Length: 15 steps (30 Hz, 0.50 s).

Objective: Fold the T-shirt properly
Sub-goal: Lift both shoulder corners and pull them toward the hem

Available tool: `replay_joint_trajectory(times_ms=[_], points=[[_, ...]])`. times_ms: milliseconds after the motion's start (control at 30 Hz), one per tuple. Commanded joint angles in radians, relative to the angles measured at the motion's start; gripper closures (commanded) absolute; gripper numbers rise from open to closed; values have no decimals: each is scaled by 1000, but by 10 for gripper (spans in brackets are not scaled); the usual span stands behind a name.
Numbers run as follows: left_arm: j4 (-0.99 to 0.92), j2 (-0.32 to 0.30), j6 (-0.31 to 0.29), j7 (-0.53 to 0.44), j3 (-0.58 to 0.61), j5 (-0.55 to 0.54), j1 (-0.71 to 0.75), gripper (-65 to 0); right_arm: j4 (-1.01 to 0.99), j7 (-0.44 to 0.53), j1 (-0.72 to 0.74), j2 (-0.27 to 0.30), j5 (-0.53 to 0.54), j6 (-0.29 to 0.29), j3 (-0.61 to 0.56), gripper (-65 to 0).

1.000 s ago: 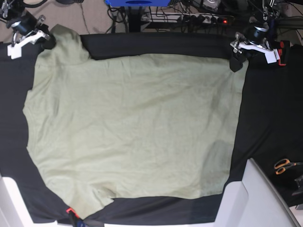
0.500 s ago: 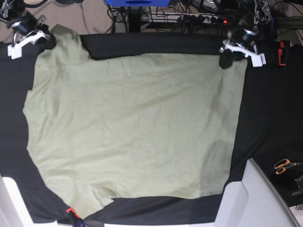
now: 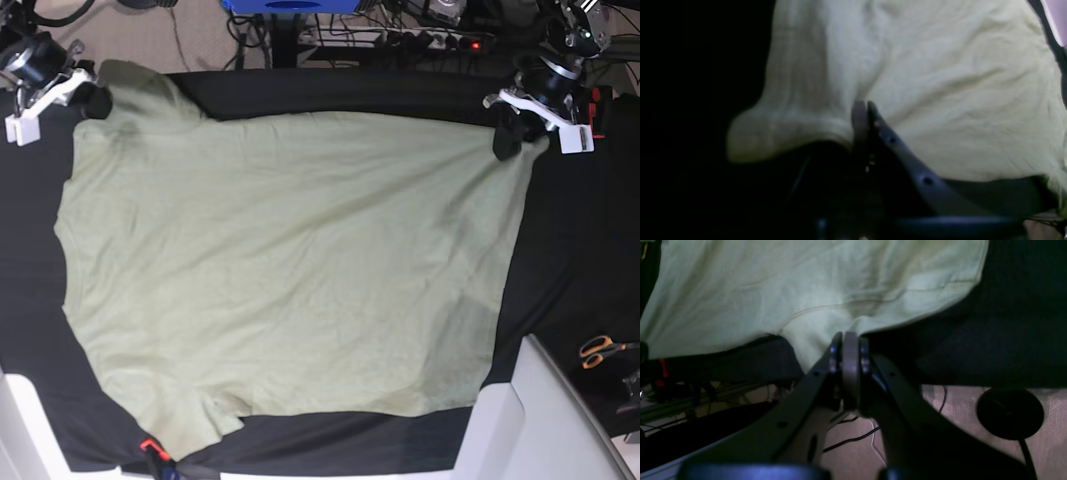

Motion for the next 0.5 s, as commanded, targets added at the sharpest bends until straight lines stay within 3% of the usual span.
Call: replay_joint_trajectory(times_ms=[0, 467], points=[[17, -12, -9, -20, -5, -13, 18, 0, 31, 7, -21, 8, 18, 8, 11, 0], [19, -12, -9, -20, -5, -12, 67, 0, 142, -40, -92, -17, 15, 8, 11, 0]])
